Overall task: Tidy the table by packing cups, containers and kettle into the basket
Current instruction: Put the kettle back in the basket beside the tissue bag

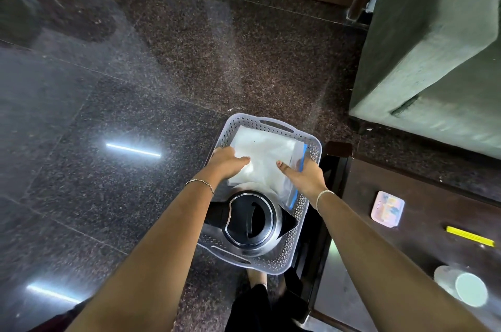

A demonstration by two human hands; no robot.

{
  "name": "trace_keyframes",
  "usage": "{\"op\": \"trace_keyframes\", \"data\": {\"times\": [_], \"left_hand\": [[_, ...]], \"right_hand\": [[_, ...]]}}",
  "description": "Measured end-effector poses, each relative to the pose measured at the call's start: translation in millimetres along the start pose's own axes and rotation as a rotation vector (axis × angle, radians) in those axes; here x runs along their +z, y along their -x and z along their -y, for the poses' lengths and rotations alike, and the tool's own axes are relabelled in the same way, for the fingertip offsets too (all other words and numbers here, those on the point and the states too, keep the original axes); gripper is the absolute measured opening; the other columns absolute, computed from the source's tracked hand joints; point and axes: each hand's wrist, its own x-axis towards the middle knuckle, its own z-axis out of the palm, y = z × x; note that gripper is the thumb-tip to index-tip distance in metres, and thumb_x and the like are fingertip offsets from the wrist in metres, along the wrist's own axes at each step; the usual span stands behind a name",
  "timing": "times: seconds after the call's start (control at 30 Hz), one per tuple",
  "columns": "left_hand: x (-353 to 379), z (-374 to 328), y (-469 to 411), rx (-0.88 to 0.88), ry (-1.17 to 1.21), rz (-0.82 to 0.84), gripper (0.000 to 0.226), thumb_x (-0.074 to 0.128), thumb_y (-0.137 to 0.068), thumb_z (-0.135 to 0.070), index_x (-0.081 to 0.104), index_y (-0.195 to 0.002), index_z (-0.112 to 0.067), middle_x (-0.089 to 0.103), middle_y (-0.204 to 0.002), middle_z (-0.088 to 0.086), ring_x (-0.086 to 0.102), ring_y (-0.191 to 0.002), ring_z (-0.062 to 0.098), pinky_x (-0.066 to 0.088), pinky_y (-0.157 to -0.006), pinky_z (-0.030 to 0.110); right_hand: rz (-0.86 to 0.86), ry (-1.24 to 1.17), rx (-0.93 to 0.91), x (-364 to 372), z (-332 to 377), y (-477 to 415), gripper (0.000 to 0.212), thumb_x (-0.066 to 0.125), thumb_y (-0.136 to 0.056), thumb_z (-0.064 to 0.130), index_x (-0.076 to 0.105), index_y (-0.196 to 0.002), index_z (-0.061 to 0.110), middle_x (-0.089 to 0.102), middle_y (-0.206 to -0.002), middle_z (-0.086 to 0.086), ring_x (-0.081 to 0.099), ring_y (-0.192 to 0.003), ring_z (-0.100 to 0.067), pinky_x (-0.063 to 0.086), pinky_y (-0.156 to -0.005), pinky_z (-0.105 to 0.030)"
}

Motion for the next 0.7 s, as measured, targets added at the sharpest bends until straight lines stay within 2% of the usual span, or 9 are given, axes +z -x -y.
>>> {"op": "trace_keyframes", "data": {"times": [0.07, 0.13, 0.17, 0.27, 0.37, 0.47, 0.53, 0.63, 0.7], "left_hand": [[-4, -2, 9, 0.018, -0.033, 0.010, 0.052, 0.054, -0.093, -0.042, 0.052, -0.131, -0.005, 0.053, -0.134, 0.016, 0.050, -0.125, 0.031, 0.042, -0.101, 0.037], [-7, 1, 21, 0.041, -0.077, -0.004, 0.034, 0.053, -0.094, -0.039, 0.062, -0.106, -0.008, 0.064, -0.101, 0.010, 0.060, -0.110, 0.030, 0.047, -0.092, 0.037], [-8, 2, 28, 0.046, -0.107, -0.002, 0.034, 0.052, -0.094, -0.038, 0.063, -0.097, -0.006, 0.066, -0.091, 0.010, 0.064, -0.100, 0.029, 0.049, -0.085, 0.036], [-13, 9, 50, 0.024, -0.236, 0.053, 0.036, 0.049, -0.093, -0.039, 0.066, -0.102, -0.009, 0.071, -0.099, 0.010, 0.067, -0.091, 0.026, 0.052, -0.086, 0.037], [-21, 17, 69, -0.012, -0.386, 0.035, 0.037, 0.047, -0.091, -0.047, 0.064, -0.106, -0.018, 0.068, -0.107, 0.003, 0.064, -0.100, 0.024, 0.049, -0.093, 0.040], [-24, 27, 85, -0.034, -0.419, 0.026, 0.048, 0.042, -0.091, -0.057, 0.065, -0.108, -0.019, 0.065, -0.111, 0.005, 0.061, -0.104, 0.026, 0.048, -0.093, 0.041], [-24, 31, 94, -0.027, -0.362, 0.021, 0.048, 0.039, -0.092, -0.056, 0.065, -0.105, -0.017, 0.067, -0.104, 0.006, 0.062, -0.097, 0.024, 0.050, -0.089, 0.039], [-22, 32, 105, 0.002, -0.307, 0.014, 0.048, 0.036, -0.093, -0.053, 0.066, -0.092, -0.014, 0.065, -0.086, 0.015, 0.063, -0.080, 0.023, 0.049, -0.073, 0.034], [-21, 32, 108, 0.025, -0.267, 0.013, 0.049, 0.037, -0.094, -0.049, 0.059, -0.083, -0.007, 0.062, -0.092, 0.014, 0.062, -0.075, 0.024, 0.043, -0.066, 0.033]], "right_hand": [[-0.047, 0.152, -0.005, 2, -6, 2, 0.028, 0.071, -0.084, 0.037, 0.054, -0.080, 0.015, 0.064, -0.082, -0.002, 0.062, -0.077, -0.022, 0.048, -0.070, -0.031], [-0.096, 0.175, 0.002, 3, -9, 4, 0.024, 0.064, -0.088, 0.025, 0.051, -0.072, 0.013, 0.059, -0.073, -0.004, 0.059, -0.077, -0.031, 0.044, -0.066, -0.031], [-0.109, 0.168, 0.005, 3, -9, 5, 0.029, 0.063, -0.088, 0.023, 0.047, -0.066, 0.015, 0.055, -0.068, -0.001, 0.057, -0.074, -0.031, 0.041, -0.064, -0.030], [-0.118, 0.186, -0.003, 4, -7, 9, 0.036, 0.061, -0.089, 0.023, 0.041, -0.060, 0.020, 0.050, -0.064, 0.001, 0.053, -0.070, -0.027, 0.037, -0.063, -0.030], [-0.122, 0.216, -0.029, 6, -3, 14, 0.038, 0.060, -0.090, 0.022, 0.039, -0.059, 0.020, 0.046, -0.060, 0.005, 0.050, -0.068, -0.026, 0.035, -0.063, -0.030], [-0.133, 0.235, -0.051, 8, -2, 19, 0.039, 0.058, -0.092, 0.020, 0.038, -0.058, 0.021, 0.049, -0.062, 0.002, 0.050, -0.069, -0.027, 0.035, -0.064, -0.030], [-0.141, 0.247, -0.060, 10, -1, 23, 0.040, 0.057, -0.093, 0.019, 0.037, -0.058, 0.020, 0.050, -0.064, 0.000, 0.050, -0.069, -0.027, 0.034, -0.063, -0.029], [-0.155, 0.253, -0.073, 12, -1, 30, 0.035, 0.055, -0.094, 0.018, 0.041, -0.062, 0.014, 0.055, -0.068, -0.005, 0.053, -0.072, -0.031, 0.034, -0.064, -0.029], [-0.166, 0.250, -0.086, 14, -1, 34, 0.026, 0.055, -0.094, 0.019, 0.047, -0.070, 0.011, 0.064, -0.080, -0.017, 0.059, -0.079, -0.036, 0.037, -0.066, -0.030]]}}
